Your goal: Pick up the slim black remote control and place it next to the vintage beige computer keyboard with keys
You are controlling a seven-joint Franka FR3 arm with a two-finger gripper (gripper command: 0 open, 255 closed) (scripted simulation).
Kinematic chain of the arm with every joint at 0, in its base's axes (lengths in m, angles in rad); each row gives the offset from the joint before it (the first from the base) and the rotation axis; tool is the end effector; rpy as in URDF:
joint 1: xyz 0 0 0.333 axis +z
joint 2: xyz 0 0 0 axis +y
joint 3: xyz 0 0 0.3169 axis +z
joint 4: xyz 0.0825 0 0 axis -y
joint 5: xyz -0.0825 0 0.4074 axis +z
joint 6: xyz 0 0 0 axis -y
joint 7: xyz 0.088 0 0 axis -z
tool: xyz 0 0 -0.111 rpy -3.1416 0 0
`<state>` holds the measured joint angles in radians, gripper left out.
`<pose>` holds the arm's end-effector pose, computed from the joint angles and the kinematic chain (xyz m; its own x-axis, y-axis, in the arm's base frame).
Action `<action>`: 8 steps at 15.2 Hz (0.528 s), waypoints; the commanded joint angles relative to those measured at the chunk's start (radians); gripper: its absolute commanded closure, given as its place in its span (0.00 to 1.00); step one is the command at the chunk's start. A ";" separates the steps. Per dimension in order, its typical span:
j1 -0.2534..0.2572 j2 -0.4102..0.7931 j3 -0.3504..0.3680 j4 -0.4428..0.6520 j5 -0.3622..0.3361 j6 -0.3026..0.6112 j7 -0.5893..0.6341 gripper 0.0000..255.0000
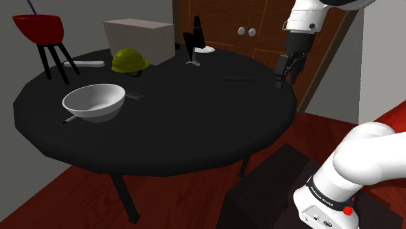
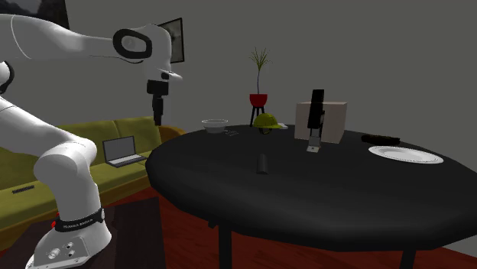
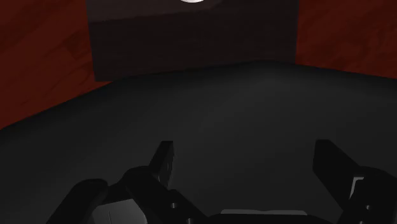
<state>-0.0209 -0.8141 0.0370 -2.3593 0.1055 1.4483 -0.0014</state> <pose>0.3082 0.0209 0.5846 0.9952 0.0162 -0.0966 0.0085 -0.9969 -0.0786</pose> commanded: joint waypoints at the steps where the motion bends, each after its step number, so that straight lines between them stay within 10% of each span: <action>1: 0.000 0.000 0.000 0.000 0.000 0.000 0.000 0.00; 8: 0.011 0.159 -0.150 0.039 -0.115 0.118 -0.295 0.00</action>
<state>-0.0110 -0.6778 -0.0901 -2.3292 0.0063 1.5520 -0.2482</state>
